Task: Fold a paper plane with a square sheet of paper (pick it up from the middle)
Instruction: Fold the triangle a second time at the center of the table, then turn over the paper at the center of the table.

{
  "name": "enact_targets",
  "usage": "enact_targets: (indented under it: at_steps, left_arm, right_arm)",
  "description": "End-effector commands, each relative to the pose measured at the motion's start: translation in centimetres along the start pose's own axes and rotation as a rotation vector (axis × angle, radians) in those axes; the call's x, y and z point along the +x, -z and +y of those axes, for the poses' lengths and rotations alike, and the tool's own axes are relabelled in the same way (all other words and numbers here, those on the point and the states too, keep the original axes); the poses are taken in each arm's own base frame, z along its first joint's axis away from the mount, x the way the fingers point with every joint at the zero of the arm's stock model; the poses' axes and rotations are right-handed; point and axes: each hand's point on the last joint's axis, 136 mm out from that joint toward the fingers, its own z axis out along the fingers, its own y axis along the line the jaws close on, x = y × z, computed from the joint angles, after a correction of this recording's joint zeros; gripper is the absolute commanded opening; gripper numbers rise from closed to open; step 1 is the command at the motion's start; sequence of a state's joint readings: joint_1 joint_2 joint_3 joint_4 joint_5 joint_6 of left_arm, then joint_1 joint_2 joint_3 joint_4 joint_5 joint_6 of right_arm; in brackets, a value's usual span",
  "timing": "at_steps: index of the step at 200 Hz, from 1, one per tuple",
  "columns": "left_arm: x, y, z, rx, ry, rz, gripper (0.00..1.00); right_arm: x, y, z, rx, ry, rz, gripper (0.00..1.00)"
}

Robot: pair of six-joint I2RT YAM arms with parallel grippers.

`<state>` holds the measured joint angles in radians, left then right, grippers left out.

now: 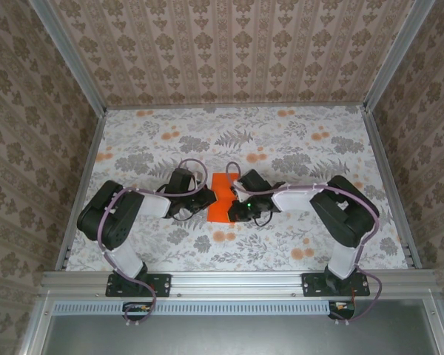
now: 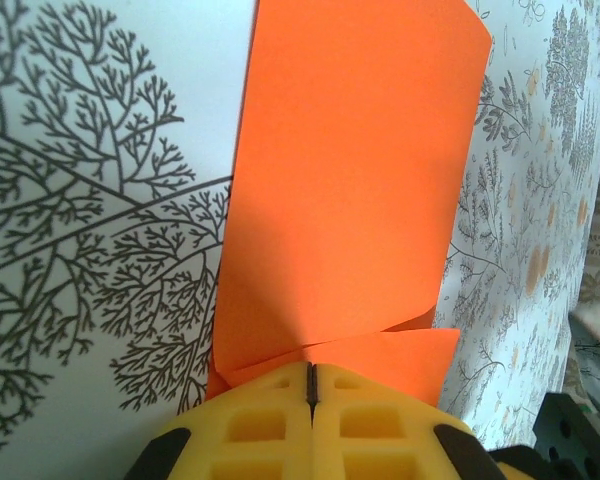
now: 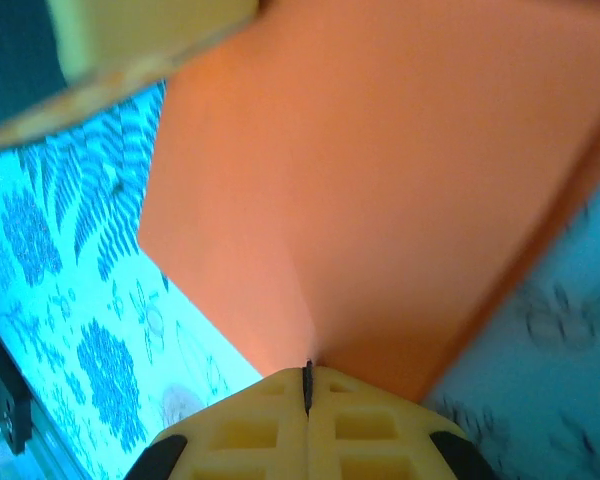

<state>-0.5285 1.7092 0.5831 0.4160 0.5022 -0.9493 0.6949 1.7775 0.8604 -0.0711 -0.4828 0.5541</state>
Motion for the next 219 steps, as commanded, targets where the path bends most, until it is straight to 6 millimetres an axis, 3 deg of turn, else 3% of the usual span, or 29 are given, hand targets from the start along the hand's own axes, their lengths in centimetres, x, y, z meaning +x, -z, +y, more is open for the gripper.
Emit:
enact_targets:
  at_steps: [1,18,37,53,79,116,142,182,219]
  left_arm:
    - [3.0,-0.2,6.2,-0.209,0.109,0.078,0.00]
    - [2.3,-0.3,5.0,-0.175,0.087,0.071,0.00]
    - [1.1,-0.2,2.5,-0.107,0.055,0.057,0.00]
    - [-0.1,0.3,-0.1,-0.041,0.025,0.033,0.11]
    - [-1.4,1.6,-2.9,0.026,0.011,0.010,0.29]
    - [-1.9,3.7,-2.1,0.018,0.056,-0.038,0.55]
    - [-2.0,5.4,-0.7,-0.007,0.090,-0.081,0.74]
    - [-1.3,6.8,-0.5,-0.022,0.079,-0.106,0.91]
    - [-1.0,7.1,-1.1,-0.002,0.064,-0.097,0.97]
  right_arm:
    - [3.9,0.8,-1.5,0.042,-0.058,0.103,0.00]
    - [4.0,1.6,-1.6,0.066,-0.044,0.096,0.00]
    - [2.5,2.9,-1.2,0.072,-0.044,0.034,0.00]
    - [0.3,3.9,-0.7,0.063,-0.057,-0.043,0.03]
    - [-2.9,5.0,0.2,0.036,-0.060,-0.136,0.20]
    - [-6.1,4.8,0.2,0.011,-0.075,-0.197,0.44]
    - [-7.5,4.0,-0.2,-0.001,-0.081,-0.197,0.49]
    - [-8.6,2.5,0.1,-0.060,-0.079,-0.168,0.46]
    - [-9.3,1.9,0.3,-0.116,-0.093,-0.166,0.30]
